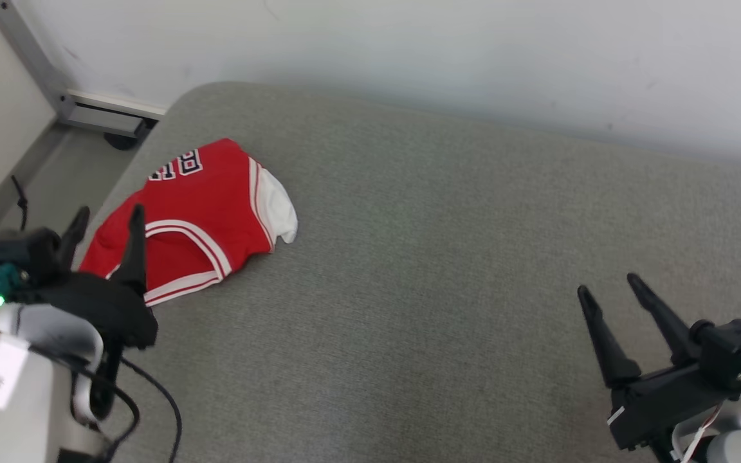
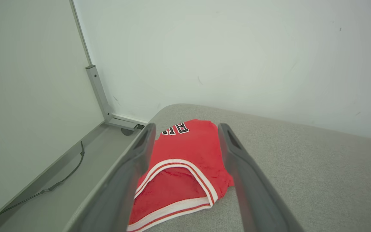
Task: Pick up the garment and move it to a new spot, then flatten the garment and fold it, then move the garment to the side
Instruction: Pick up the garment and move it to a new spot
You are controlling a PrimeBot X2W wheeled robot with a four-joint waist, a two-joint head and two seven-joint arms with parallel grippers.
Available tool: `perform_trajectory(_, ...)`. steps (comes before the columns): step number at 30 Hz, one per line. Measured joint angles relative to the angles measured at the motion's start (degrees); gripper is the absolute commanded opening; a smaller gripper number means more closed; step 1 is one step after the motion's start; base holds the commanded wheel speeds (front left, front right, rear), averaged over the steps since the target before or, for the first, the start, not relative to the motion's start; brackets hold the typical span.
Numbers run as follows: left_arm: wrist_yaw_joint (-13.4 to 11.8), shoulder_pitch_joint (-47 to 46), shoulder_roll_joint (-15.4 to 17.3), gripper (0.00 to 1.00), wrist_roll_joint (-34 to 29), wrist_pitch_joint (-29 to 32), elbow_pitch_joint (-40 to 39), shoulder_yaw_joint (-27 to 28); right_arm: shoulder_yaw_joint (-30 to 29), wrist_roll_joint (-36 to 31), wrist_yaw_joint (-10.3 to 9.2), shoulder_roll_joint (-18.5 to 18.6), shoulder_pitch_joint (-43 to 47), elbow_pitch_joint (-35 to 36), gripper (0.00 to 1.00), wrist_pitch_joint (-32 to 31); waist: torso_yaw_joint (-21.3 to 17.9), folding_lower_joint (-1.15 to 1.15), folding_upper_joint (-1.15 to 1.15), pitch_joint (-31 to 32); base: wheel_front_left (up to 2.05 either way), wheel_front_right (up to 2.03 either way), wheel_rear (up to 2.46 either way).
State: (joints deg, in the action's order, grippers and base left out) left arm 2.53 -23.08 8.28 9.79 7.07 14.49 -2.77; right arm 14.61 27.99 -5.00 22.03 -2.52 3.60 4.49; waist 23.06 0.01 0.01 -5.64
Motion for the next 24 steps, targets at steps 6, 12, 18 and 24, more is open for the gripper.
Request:
perform_trajectory(6, 1.6, -8.9, 2.0, 1.00, 1.7, 3.4, 6.2, 0.4, -1.3, -0.3, 0.48, 2.2, -2.3, 1.4, 1.00, -1.0, -2.8, 0.01, 0.00, -3.6, 0.00, 0.00, 0.00)
perform_trajectory(12, 2.5, -17.4, 2.8, 1.00, 2.4, 5.8, 12.0, 0.5, -2.7, -0.4, 0.75, 3.4, -5.4, 2.1, 1.00, -1.5, -5.2, 0.01, 0.00, -7.4, 0.00, 0.00, 0.00)
perform_trajectory(18, 3.1, -23.4, 3.2, 1.00, 2.5, 9.7, 19.4, -0.3, -3.5, -0.4, 0.97, 4.4, -6.3, 2.6, 1.00, -2.1, -7.1, 0.00, 0.00, -10.4, 0.00, 0.00, 0.00)
perform_trajectory(24, 3.1, -28.1, 5.1, 1.00, 1.9, 13.9, 26.0, -0.4, -3.6, -0.4, 1.00, 5.0, -8.1, 3.7, 1.00, -3.0, -8.6, 0.00, 0.01, -12.9, 0.00, 0.00, 0.00)
